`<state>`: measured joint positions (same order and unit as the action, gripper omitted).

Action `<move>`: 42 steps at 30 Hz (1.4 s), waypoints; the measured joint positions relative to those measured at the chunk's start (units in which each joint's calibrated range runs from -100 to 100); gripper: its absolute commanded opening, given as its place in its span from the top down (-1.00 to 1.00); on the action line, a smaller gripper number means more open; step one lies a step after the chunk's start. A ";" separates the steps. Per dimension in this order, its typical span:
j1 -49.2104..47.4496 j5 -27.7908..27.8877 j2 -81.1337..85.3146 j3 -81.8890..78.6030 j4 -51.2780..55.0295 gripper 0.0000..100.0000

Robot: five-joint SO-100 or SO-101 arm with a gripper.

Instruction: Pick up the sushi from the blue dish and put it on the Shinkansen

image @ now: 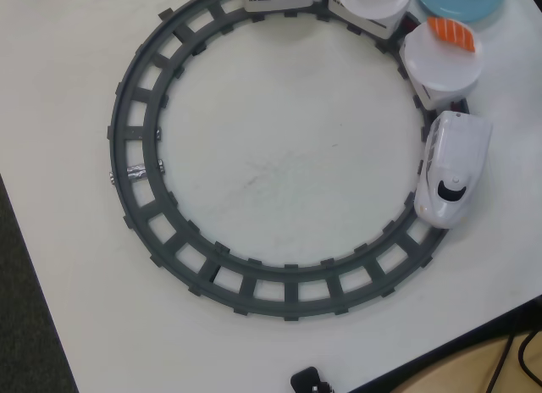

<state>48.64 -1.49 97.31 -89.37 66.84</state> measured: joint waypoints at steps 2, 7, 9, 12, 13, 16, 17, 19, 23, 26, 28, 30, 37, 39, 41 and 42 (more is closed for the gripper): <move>0.00 -0.16 0.00 2.43 0.79 0.45; -0.16 -0.31 -0.08 11.26 3.59 0.44; -0.24 -1.15 -2.69 14.86 3.76 0.44; -0.16 -2.35 -9.60 20.17 3.76 0.45; -0.16 -2.61 -12.80 22.42 3.76 0.45; -0.24 -4.44 -22.65 30.35 3.76 0.45; -0.24 -5.12 -26.53 33.41 3.76 0.45; -0.24 -6.27 -34.44 39.62 3.76 0.45; -0.24 -8.16 -50.44 51.78 1.92 0.45; -0.16 -8.63 -63.41 59.88 0.00 0.45; -0.16 -8.68 -72.42 64.84 -1.14 0.45; -0.16 -8.73 -81.60 70.24 -2.01 0.45; -1.73 -8.78 -109.39 93.11 -2.10 0.45; -2.13 -8.78 -115.37 99.05 -2.10 0.45; -2.28 -8.78 -119.58 104.10 -2.10 0.45; -2.52 -8.78 -121.18 106.35 -2.10 0.45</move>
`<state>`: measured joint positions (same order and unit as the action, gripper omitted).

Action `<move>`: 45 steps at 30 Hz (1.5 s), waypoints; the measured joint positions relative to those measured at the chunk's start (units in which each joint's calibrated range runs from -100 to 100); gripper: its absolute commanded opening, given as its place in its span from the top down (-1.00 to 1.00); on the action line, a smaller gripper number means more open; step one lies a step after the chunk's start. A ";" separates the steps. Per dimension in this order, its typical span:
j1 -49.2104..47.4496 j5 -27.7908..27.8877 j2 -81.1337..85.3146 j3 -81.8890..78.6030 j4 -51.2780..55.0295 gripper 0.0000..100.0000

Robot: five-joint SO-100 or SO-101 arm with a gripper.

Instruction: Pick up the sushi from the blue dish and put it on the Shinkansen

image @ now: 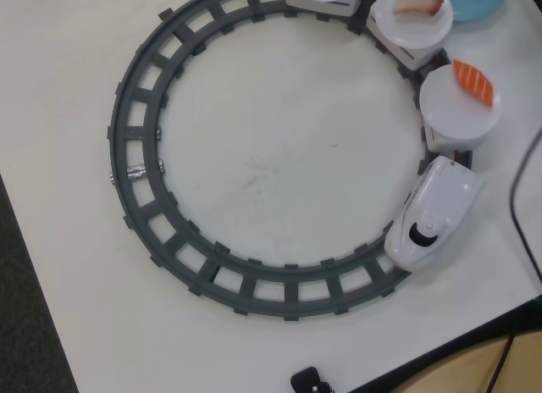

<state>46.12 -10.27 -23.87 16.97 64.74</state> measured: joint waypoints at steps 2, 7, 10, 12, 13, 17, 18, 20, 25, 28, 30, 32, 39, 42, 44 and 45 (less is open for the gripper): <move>-0.63 0.00 -2.78 3.60 0.00 0.46; -2.68 0.00 -6.74 5.49 -3.15 0.64; -2.76 0.00 -8.08 5.49 -4.99 0.91; -2.44 0.00 -8.42 5.49 -5.86 0.98; -2.36 0.00 -8.42 5.49 -6.04 0.96; -2.60 0.00 -8.51 5.49 -6.91 0.95; -2.68 0.00 -8.51 5.49 -7.00 0.95; -2.68 0.00 -8.59 5.49 -7.09 0.95; -2.84 0.00 -8.84 5.49 -8.05 0.95; -3.23 0.00 -8.84 5.49 -9.27 0.95; -3.31 0.05 -8.84 5.49 -9.45 0.95; -3.31 0.05 -8.93 5.49 -9.97 0.95; -3.07 0.05 -12.72 6.48 -11.20 0.95; -2.91 0.05 -13.73 6.48 -11.29 0.95; -2.84 0.05 -13.73 6.48 -10.76 0.95; -2.84 0.05 -13.73 6.48 -10.06 0.95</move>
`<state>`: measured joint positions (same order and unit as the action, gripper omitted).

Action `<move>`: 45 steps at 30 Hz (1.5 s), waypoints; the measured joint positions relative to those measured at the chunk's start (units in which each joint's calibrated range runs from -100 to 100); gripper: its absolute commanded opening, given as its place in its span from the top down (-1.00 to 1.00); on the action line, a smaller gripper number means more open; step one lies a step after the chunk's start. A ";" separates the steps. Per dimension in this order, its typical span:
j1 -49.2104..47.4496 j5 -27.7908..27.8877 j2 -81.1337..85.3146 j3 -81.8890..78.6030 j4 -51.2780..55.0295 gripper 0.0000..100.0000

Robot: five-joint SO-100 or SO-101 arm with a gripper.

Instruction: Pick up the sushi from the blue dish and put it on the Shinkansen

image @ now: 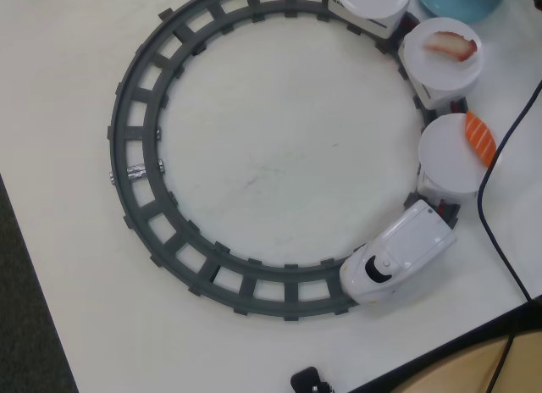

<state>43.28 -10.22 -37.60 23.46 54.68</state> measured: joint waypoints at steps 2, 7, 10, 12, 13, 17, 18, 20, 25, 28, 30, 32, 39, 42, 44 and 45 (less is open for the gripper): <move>-0.24 0.00 0.00 0.00 1.49 0.95; -0.55 0.00 1.94 -2.61 3.32 0.95; -0.55 0.00 5.89 -6.39 3.32 0.95; -0.71 0.00 8.42 -8.73 3.32 0.95; -0.95 0.00 9.60 -9.73 3.32 0.96; -1.81 0.00 13.89 -12.43 3.32 0.96; -1.81 0.00 14.74 -13.33 3.32 0.96; -1.65 0.00 16.00 -15.04 3.32 0.96; -1.65 0.00 16.67 -16.57 3.32 0.96; -2.13 0.00 16.67 -16.57 3.32 0.96; -2.21 0.00 16.67 -16.57 3.32 0.96; -2.21 0.00 16.67 -16.93 2.27 0.96; -2.13 0.00 16.67 -17.11 -0.79 0.96; -2.13 0.00 16.67 -17.11 -0.79 0.96; -2.36 0.00 16.08 -17.11 -0.79 0.96; -2.52 0.00 15.49 -17.11 -0.79 0.96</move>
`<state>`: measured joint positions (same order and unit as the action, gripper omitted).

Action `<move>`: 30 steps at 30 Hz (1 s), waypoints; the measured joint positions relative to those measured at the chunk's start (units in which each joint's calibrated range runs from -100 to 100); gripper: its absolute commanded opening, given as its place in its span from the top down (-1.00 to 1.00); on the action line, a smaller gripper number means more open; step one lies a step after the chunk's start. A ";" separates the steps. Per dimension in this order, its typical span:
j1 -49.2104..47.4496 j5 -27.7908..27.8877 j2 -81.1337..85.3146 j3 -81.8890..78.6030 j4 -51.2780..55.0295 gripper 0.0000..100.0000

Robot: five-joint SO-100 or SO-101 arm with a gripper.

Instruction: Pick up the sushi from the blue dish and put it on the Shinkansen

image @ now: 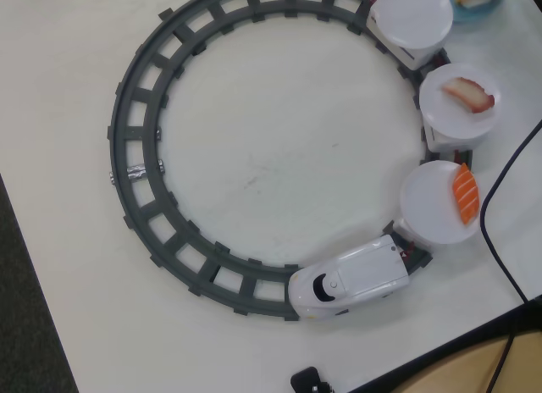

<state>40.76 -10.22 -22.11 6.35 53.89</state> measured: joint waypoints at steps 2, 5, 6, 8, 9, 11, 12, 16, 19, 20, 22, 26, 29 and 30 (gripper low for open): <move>-0.24 0.00 -0.93 0.00 0.00 0.96; -0.32 0.00 -1.52 0.00 0.00 0.96; -0.24 0.00 -1.94 0.00 0.00 0.96; -0.24 0.00 -2.11 0.00 0.00 0.96; -0.24 0.00 -2.11 -0.45 0.00 0.96; -0.32 0.00 -2.02 -1.35 -0.61 0.96; -0.39 0.00 -1.94 -1.71 -0.61 0.96; -0.39 0.00 -1.77 -2.07 0.35 0.96; -0.39 -0.31 -1.60 -2.61 2.36 0.96; -0.47 -0.31 -1.60 -2.34 2.71 0.96; -0.55 0.16 -0.93 -2.52 3.59 0.96; -0.55 0.16 1.43 -2.79 6.74 0.96; -0.55 0.21 3.12 -2.97 9.45 0.96; -0.55 0.21 3.54 -2.97 9.80 0.94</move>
<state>40.21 -10.01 -18.57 3.38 63.69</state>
